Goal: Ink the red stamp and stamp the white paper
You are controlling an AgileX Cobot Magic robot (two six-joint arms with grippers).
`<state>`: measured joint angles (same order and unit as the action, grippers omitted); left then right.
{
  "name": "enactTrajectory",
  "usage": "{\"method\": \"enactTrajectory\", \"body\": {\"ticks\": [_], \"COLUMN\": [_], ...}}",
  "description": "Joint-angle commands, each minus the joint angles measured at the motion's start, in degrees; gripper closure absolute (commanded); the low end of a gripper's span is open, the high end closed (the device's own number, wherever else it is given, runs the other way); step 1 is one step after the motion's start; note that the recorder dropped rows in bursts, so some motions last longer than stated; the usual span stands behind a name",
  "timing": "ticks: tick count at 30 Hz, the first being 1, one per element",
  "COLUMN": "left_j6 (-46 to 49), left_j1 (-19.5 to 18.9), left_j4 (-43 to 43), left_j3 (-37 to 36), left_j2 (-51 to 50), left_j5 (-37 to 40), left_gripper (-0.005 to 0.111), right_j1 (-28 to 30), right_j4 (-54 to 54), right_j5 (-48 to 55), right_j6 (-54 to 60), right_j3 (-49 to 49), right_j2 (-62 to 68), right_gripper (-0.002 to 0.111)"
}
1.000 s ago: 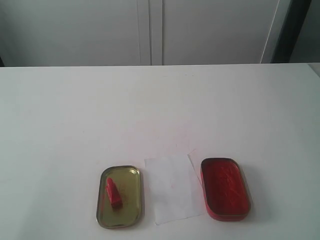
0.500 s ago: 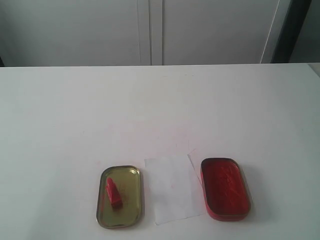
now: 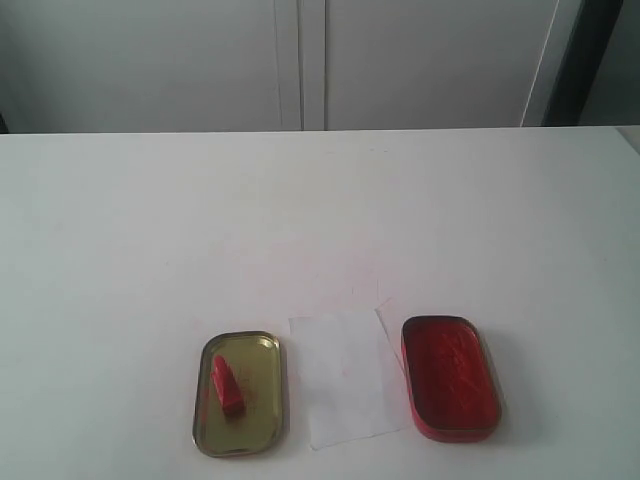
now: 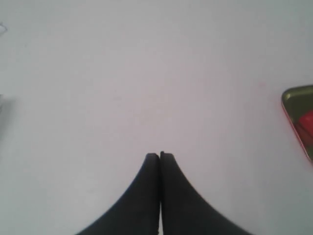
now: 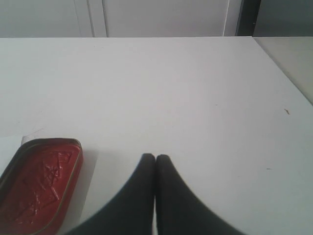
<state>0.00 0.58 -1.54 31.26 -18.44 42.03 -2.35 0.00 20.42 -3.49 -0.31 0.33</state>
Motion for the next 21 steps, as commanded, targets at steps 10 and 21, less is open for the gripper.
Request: {"method": "enactTrajectory", "body": {"ticks": [10,21], "left_j6": [0.0,0.0], "left_j1": [0.16,0.16], "left_j4": [0.1,-0.65], "left_j3": [4.17,4.17], "left_j2": [-18.57,-31.69], "left_j5": [11.41,11.54], "left_gripper": [0.107,0.107], "right_j1": [0.15,0.15], "right_j4": [-0.43,-0.43], "right_j5": [-0.91,-0.91], "right_j6": [-0.15,-0.15], "right_j3": [0.31,0.31], "right_j2": [-0.33,-0.33], "right_gripper": [0.108,0.108]}}
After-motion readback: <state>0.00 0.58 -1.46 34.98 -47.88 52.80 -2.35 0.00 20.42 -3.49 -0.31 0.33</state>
